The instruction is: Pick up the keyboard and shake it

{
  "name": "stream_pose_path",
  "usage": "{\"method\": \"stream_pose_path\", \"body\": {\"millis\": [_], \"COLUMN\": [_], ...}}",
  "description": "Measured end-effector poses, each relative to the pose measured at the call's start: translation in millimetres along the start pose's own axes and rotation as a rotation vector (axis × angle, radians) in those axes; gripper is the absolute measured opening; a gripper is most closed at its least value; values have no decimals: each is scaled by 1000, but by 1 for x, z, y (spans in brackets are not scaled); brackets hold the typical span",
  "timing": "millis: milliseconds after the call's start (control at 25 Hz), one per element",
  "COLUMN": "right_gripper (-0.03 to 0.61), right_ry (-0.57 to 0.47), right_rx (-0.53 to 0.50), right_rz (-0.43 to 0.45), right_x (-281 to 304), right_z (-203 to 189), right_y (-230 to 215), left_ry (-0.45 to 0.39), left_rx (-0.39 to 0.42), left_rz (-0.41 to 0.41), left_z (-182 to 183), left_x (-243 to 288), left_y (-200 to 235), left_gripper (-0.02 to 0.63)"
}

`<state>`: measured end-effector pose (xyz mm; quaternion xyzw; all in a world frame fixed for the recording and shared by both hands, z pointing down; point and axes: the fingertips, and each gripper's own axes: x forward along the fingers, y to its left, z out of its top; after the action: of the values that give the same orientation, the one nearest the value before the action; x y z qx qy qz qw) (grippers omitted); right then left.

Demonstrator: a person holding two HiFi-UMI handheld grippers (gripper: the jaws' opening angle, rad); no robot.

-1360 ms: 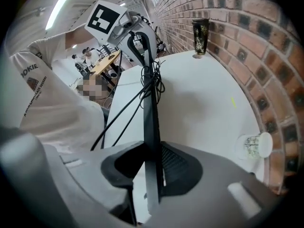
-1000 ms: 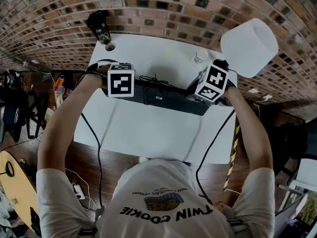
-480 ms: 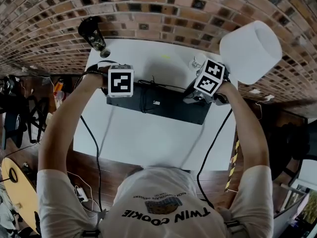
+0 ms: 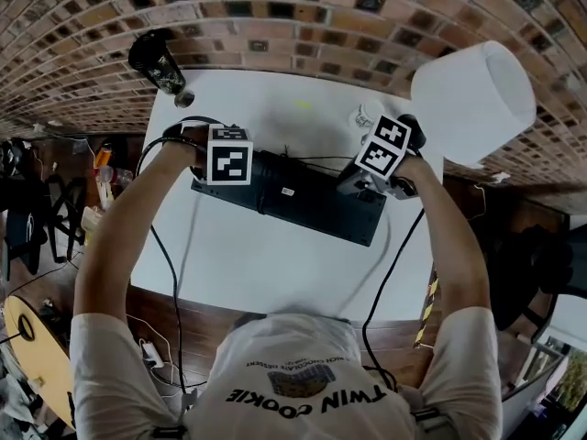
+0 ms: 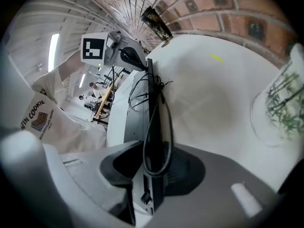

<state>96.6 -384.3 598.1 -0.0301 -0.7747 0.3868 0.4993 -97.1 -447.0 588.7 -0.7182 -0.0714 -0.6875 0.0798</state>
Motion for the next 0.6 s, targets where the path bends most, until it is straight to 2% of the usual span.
{"method": "stream_pose_path", "body": {"millis": [120,240,440,600], "right_gripper": [118,121,123,123], "right_ry": [-20,-4,16,-71], "right_rx": [-7,-43,-118,-125], "right_rz": [-17,-91,-293,-498], "right_x": [-1,0,-6,-29], "right_z": [2,3,7,15], "right_y": [-3,-6,-9,-16], "left_ry": [0,-4,-50,-95], "left_rx": [-10,-24,-72,-100], "left_rz": [-2,13,136,234], "left_z": [-1,-1,4,11], "left_x": [1,2,-8,-26], "left_y": [2,0,6,1], "left_gripper": [6,6,6,6]}}
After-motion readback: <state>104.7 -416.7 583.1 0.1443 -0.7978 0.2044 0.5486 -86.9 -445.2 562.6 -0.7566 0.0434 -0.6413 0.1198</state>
